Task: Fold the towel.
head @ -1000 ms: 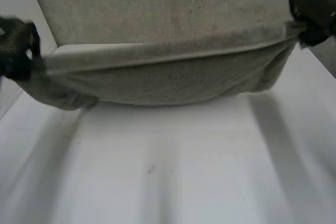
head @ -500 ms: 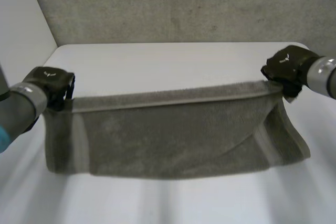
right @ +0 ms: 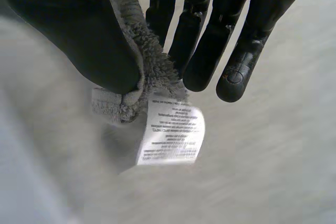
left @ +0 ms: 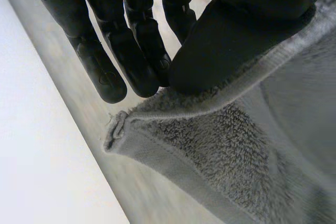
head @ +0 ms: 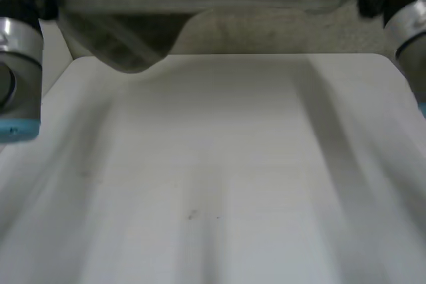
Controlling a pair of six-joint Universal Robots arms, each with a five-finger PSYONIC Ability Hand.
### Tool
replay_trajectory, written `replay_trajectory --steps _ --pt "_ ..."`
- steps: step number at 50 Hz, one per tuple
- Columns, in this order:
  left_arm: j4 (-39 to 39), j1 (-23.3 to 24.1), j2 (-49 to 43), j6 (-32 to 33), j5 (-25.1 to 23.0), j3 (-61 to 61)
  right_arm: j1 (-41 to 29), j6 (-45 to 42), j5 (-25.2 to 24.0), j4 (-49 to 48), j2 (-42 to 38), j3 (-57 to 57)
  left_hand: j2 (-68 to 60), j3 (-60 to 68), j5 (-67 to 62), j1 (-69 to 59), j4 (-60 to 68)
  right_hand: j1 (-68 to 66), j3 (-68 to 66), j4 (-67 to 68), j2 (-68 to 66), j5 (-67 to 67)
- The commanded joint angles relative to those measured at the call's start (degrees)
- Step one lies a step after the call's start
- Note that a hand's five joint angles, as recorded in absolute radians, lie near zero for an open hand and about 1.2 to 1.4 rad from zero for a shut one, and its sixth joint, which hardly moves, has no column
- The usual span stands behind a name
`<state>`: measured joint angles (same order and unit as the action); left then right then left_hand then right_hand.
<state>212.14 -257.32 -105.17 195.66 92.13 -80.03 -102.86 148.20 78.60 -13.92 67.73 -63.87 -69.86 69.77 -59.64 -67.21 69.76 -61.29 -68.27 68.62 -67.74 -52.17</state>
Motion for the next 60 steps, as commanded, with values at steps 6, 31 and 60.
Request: replay_trajectory --steps 6,31,60 --pt "-7.97 -0.63 -7.14 1.21 -0.38 -15.84 1.08 -0.89 -5.65 11.9 -11.73 -10.21 -10.14 10.23 -10.36 -12.79 10.24 -18.71 -11.73 11.38 -12.26 -17.83" --pt "-11.31 0.16 -3.9 2.53 0.24 -22.36 7.15 11.32 -4.77 12.08 -13.42 -19.36 -10.14 10.23 -10.36 -12.79 10.24 23.79 30.77 -31.11 30.24 24.67" --pt "-28.34 0.77 3.99 3.06 0.68 -23.77 11.8 4.77 -5.65 16.62 0.37 -23.4 -10.14 10.23 -10.36 -12.79 10.24 -18.71 -11.73 11.38 -12.26 -17.83"
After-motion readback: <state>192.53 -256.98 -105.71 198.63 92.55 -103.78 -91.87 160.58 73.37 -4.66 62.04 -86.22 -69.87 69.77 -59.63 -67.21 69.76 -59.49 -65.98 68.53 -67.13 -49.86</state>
